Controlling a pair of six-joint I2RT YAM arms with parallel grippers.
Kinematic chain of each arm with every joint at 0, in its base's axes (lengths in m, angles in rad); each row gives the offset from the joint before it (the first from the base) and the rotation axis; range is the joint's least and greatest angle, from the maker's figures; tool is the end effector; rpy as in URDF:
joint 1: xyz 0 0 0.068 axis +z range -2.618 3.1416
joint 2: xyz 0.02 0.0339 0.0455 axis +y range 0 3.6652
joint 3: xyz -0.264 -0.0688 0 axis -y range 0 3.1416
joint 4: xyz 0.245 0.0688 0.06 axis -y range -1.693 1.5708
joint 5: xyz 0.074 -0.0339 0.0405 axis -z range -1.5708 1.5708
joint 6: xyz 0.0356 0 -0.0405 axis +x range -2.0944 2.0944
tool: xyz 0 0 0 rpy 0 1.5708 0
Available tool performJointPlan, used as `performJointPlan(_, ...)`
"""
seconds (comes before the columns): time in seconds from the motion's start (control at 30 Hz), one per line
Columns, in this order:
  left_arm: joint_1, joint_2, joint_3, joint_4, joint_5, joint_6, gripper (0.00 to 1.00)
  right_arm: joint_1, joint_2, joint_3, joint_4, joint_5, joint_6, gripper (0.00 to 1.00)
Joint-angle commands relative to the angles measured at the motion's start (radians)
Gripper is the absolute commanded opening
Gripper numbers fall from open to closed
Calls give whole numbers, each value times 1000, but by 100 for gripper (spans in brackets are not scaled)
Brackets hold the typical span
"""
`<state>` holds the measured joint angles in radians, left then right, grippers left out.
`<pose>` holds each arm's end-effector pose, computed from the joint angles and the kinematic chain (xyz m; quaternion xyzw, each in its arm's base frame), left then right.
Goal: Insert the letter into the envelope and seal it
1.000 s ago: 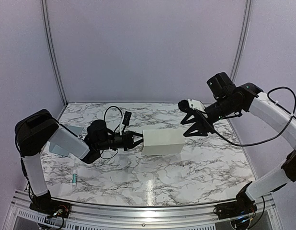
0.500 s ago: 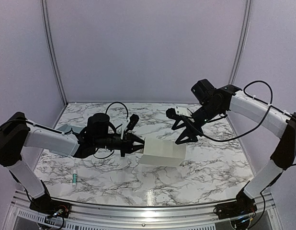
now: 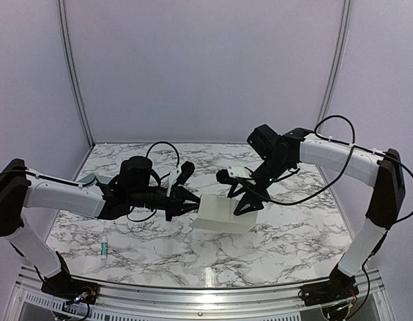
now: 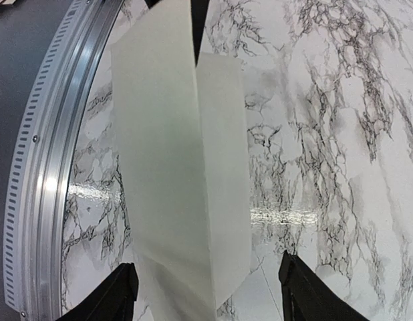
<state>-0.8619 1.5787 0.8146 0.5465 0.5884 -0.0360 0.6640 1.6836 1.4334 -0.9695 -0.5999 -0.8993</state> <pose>0.2074 -0.2722 0.2289 0.4658 0.6106 -0.4638 0.4417 0.2534 0.2238 0.2762 -0.6993 0.6313 0.2693 0.1998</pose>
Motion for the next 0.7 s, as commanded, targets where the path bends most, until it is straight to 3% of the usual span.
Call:
performJointPlan(0.0,-5,-56,4,-16,-27,31,0,2,23,0,-41,-16,-22,63)
performJointPlan(0.2,-5,-63,0,-16,-35,62,0,3,46,22,-81,-30,-23,45)
performJointPlan(0.47,-8,-60,-3,-20,-38,62,0,2,50,47,-114,-35,-22,33)
performJointPlan(0.67,-14,-62,-6,-26,-35,75,0,2,49,63,-137,-42,-16,37)
